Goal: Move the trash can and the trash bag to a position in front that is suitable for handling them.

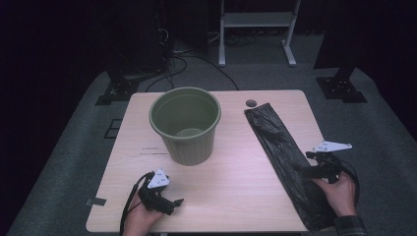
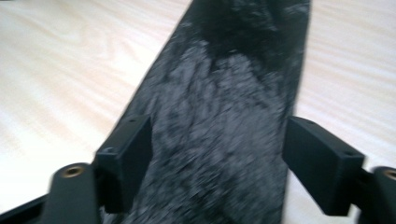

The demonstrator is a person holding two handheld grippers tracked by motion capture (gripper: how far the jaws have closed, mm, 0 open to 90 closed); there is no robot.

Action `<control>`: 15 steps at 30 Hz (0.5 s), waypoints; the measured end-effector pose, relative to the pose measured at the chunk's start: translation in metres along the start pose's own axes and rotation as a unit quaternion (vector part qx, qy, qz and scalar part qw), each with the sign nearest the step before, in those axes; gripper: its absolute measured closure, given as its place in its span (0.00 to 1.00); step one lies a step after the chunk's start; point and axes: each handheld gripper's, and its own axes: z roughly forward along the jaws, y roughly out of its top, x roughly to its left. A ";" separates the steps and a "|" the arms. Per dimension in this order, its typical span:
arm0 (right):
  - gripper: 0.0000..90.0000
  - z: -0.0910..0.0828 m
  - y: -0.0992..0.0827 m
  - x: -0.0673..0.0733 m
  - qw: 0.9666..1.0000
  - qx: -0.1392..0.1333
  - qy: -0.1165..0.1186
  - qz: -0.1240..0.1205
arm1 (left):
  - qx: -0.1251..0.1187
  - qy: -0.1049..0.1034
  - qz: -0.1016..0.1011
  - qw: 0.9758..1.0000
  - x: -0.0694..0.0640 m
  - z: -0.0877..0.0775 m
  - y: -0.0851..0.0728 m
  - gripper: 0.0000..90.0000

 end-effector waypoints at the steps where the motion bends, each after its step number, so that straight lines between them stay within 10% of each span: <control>1: 0.18 0.000 -0.003 0.002 1.000 0.001 0.002 0.000 | 0.000 0.000 0.000 1.000 0.000 0.000 0.000 0.00; 15: 0.11 0.015 -0.027 0.018 0.998 0.045 -0.002 -0.040 | 0.000 0.002 -0.003 1.000 0.000 0.000 0.000 0.00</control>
